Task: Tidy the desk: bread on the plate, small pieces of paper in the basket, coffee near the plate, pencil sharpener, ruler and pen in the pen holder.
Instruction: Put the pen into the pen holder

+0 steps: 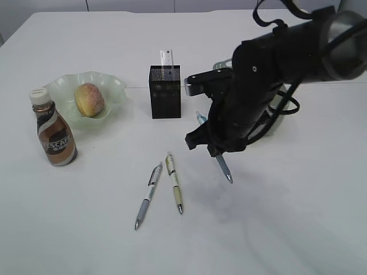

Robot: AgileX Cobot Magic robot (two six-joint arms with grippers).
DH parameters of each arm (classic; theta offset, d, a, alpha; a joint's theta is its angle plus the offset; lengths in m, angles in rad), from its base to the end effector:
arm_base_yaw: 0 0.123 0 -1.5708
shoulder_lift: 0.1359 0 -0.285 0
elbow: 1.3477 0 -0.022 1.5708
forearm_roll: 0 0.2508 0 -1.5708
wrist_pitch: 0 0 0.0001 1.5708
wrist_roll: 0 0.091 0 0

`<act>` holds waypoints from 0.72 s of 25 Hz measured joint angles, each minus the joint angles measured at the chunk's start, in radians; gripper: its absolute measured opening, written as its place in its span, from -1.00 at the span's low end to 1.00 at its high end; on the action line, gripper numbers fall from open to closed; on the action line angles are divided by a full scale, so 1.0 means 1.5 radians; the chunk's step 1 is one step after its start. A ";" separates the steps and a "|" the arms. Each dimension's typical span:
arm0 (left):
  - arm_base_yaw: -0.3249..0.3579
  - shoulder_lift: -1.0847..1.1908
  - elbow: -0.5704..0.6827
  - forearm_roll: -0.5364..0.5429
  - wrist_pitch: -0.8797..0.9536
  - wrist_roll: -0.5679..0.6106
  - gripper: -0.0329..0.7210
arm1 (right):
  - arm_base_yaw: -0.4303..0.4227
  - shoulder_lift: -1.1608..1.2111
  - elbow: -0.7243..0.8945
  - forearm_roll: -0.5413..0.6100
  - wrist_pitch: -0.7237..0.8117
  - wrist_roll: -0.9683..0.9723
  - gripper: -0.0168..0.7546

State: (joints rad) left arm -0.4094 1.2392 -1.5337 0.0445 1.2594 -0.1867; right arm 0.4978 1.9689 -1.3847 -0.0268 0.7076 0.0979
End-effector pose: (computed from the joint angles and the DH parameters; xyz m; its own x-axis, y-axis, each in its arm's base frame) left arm 0.2099 -0.0869 0.4464 -0.7592 0.1419 -0.6352 0.2458 0.9662 -0.0780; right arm 0.3597 0.1937 0.1831 -0.8544 -0.3762 -0.3584 -0.4070 0.9134 0.0115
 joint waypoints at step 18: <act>0.000 0.000 0.000 -0.001 0.000 0.000 -0.08 | 0.000 -0.116 0.132 -0.054 -0.519 -0.003 -0.78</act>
State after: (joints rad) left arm -0.4094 1.2392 -1.5337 0.0432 1.2594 -0.1867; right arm 0.4978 1.7948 -1.1864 -0.1074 -0.0710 0.0933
